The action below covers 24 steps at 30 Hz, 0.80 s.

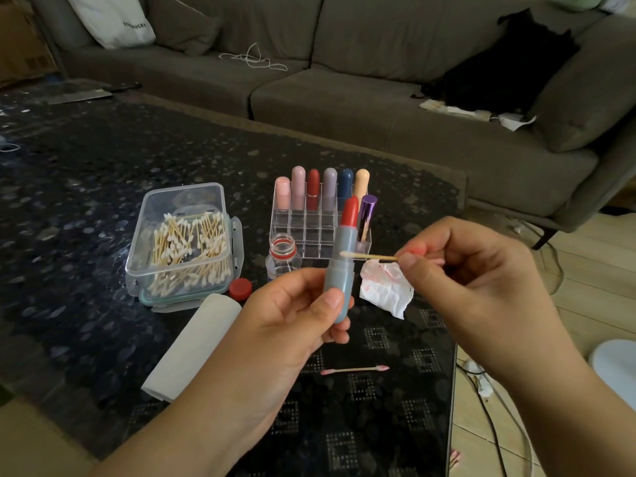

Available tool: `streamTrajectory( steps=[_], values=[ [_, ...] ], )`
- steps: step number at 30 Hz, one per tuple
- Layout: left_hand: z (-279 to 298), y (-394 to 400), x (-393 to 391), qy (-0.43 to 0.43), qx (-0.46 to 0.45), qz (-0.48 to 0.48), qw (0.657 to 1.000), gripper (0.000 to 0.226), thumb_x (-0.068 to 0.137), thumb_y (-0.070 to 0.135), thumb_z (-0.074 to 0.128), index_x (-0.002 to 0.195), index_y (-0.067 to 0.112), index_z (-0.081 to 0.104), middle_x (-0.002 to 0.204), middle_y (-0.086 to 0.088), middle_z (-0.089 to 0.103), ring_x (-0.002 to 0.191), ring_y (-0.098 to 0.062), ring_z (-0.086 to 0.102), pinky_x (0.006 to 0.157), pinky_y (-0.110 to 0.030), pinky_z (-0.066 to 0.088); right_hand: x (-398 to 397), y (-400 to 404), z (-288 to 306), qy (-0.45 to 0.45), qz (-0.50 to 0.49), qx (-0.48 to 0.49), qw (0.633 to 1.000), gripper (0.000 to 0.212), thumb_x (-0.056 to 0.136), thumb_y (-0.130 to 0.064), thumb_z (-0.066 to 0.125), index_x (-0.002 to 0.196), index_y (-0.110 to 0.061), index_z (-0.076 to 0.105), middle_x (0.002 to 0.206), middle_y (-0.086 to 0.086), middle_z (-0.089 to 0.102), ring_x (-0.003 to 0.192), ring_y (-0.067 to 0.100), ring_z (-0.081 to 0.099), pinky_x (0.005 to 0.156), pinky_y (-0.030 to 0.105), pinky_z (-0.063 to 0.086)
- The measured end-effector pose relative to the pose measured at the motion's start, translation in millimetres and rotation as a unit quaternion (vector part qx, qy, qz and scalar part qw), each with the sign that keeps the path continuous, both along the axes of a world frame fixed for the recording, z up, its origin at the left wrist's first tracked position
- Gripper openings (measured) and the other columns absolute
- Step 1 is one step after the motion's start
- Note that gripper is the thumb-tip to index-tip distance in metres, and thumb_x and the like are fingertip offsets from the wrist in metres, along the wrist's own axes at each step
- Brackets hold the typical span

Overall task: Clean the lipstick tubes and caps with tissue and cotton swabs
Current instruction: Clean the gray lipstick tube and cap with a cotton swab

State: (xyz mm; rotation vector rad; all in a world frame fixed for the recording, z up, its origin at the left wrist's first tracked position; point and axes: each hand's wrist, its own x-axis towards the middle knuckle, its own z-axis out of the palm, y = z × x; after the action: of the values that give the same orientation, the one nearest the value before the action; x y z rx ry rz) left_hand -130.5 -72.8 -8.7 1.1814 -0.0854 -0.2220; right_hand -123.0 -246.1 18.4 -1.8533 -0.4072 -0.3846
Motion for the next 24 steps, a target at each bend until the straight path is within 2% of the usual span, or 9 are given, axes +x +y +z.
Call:
streamTrajectory(
  steps=[4, 6, 9, 11, 13, 16, 19, 21, 24],
  values=[
    [-0.5, 0.5, 0.2, -0.005, 0.014, 0.012, 1.0, 0.017, 0.074, 0.024, 0.076, 0.088, 0.015, 0.072, 0.075, 0.001, 0.069, 0.069, -0.013, 0.062, 0.067, -0.022, 0.055, -0.5, 1.2, 1.0, -0.012, -0.024, 0.025, 0.999, 0.009, 0.08, -0.028, 0.066, 0.075, -0.02, 0.064, 0.057, 0.005, 0.044, 0.05, 0.01, 0.041, 0.046, 0.016, 0.034],
    [-3.3, 0.7, 0.7, -0.013, 0.024, 0.012, 1.0, 0.016, 0.074, 0.023, 0.075, 0.086, 0.013, 0.072, 0.074, 0.003, 0.068, 0.068, -0.012, 0.061, 0.067, -0.021, 0.054, -0.3, 0.6, 0.9, -0.008, -0.029, 0.017, 0.999, 0.007, 0.08, -0.023, 0.065, 0.077, -0.017, 0.064, 0.057, 0.006, 0.046, 0.05, 0.009, 0.041, 0.046, 0.016, 0.035],
    [-5.9, 1.0, 1.0, -0.028, 0.04, 0.016, 0.999, 0.014, 0.067, 0.02, 0.067, 0.08, 0.021, 0.072, 0.071, 0.007, 0.066, 0.066, -0.008, 0.06, 0.066, -0.02, 0.053, -0.8, 0.4, 0.8, -0.011, -0.015, -0.004, 1.0, 0.008, 0.078, -0.02, 0.066, 0.075, -0.014, 0.062, 0.056, 0.003, 0.05, 0.05, 0.005, 0.042, 0.048, 0.013, 0.037],
    [-5.2, 0.6, 1.3, -0.029, 0.04, 0.02, 0.999, 0.012, 0.067, 0.021, 0.069, 0.078, 0.024, 0.072, 0.07, 0.008, 0.065, 0.065, -0.007, 0.059, 0.068, -0.02, 0.053, -1.6, 1.1, 0.1, -0.007, 0.001, -0.015, 1.0, 0.007, 0.078, -0.018, 0.066, 0.072, -0.016, 0.063, 0.055, -0.001, 0.052, 0.05, 0.004, 0.044, 0.05, 0.011, 0.037],
    [-4.6, -0.4, 1.9, -0.024, 0.038, 0.031, 0.999, 0.017, 0.069, 0.022, 0.08, 0.082, 0.019, 0.07, 0.069, 0.008, 0.066, 0.064, -0.005, 0.059, 0.068, -0.021, 0.053, -2.0, 2.1, -0.8, -0.005, 0.011, -0.027, 1.0, 0.008, 0.078, -0.022, 0.067, 0.072, -0.018, 0.063, 0.057, 0.0, 0.053, 0.05, 0.005, 0.044, 0.05, 0.012, 0.038],
    [-2.6, -2.2, 1.0, -0.016, 0.037, 0.037, 0.999, 0.038, 0.057, 0.024, 0.069, 0.094, 0.014, 0.066, 0.067, 0.01, 0.067, 0.064, 0.001, 0.06, 0.07, -0.017, 0.052, -1.9, 2.3, -1.0, 0.002, 0.007, -0.024, 1.0, 0.008, 0.078, -0.019, 0.066, 0.071, -0.02, 0.063, 0.056, 0.002, 0.052, 0.05, 0.005, 0.043, 0.049, 0.012, 0.036],
    [-2.7, -1.7, 0.0, -0.021, 0.053, 0.016, 0.998, 0.03, 0.062, 0.026, 0.073, 0.091, 0.018, 0.071, 0.065, 0.013, 0.066, 0.065, 0.003, 0.06, 0.074, -0.013, 0.051, -1.2, 2.3, -1.5, 0.009, 0.007, -0.035, 0.999, 0.007, 0.078, -0.018, 0.064, 0.071, -0.02, 0.063, 0.055, -0.002, 0.05, 0.05, 0.005, 0.043, 0.05, 0.011, 0.036],
    [-4.9, -0.6, 0.4, -0.017, 0.062, 0.008, 0.998, 0.022, 0.071, 0.029, 0.079, 0.09, 0.019, 0.074, 0.065, 0.011, 0.064, 0.067, -0.002, 0.061, 0.072, -0.019, 0.052, -0.5, 2.5, -2.7, 0.012, 0.013, -0.037, 0.999, 0.008, 0.078, -0.018, 0.064, 0.071, -0.021, 0.063, 0.055, -0.008, 0.049, 0.05, 0.003, 0.043, 0.05, 0.01, 0.035],
    [-5.3, -1.0, 0.3, 0.0, 0.039, -0.004, 0.999, 0.021, 0.078, 0.032, 0.071, 0.094, 0.017, 0.072, 0.072, 0.003, 0.066, 0.067, -0.014, 0.062, 0.065, -0.025, 0.052, 0.4, 2.5, -3.8, 0.013, 0.015, -0.036, 0.999, 0.008, 0.078, -0.019, 0.064, 0.071, -0.021, 0.063, 0.055, -0.01, 0.05, 0.05, 0.001, 0.042, 0.05, 0.009, 0.035]
  ],
)
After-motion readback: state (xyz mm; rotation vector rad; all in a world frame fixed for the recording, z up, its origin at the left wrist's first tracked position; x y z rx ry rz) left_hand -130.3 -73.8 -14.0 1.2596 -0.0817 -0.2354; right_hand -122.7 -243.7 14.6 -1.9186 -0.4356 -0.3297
